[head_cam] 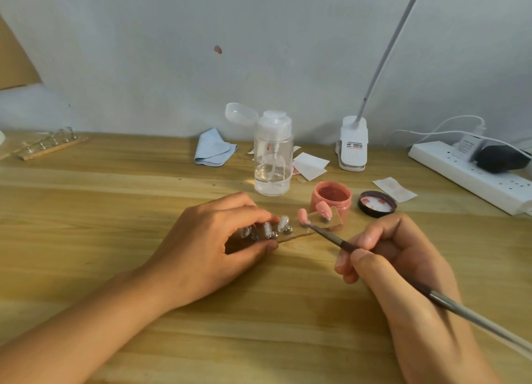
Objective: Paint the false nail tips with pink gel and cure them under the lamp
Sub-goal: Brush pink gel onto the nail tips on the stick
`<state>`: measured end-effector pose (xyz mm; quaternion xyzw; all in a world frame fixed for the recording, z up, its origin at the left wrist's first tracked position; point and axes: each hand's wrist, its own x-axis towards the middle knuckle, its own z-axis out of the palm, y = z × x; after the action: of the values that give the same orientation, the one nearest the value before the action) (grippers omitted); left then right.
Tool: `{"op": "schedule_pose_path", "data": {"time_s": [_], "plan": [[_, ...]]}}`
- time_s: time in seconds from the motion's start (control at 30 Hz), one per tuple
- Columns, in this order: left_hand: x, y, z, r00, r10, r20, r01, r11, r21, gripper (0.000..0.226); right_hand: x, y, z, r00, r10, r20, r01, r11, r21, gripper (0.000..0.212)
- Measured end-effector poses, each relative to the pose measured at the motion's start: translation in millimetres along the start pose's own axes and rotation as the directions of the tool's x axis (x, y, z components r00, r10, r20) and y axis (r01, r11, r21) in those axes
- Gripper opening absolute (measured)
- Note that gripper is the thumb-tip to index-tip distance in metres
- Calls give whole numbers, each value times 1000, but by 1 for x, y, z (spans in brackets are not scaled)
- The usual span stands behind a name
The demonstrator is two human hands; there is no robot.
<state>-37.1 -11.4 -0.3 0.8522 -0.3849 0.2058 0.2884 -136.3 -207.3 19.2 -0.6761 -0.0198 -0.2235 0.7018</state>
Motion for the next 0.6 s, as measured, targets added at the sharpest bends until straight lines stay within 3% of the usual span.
{"op": "schedule_pose_path", "data": {"time_s": [0.6], "plan": [[0,1,0,1000,1,2,-1,1000,-8,25,4,-2,1,999,35,-32,-34,998,44,12]]}}
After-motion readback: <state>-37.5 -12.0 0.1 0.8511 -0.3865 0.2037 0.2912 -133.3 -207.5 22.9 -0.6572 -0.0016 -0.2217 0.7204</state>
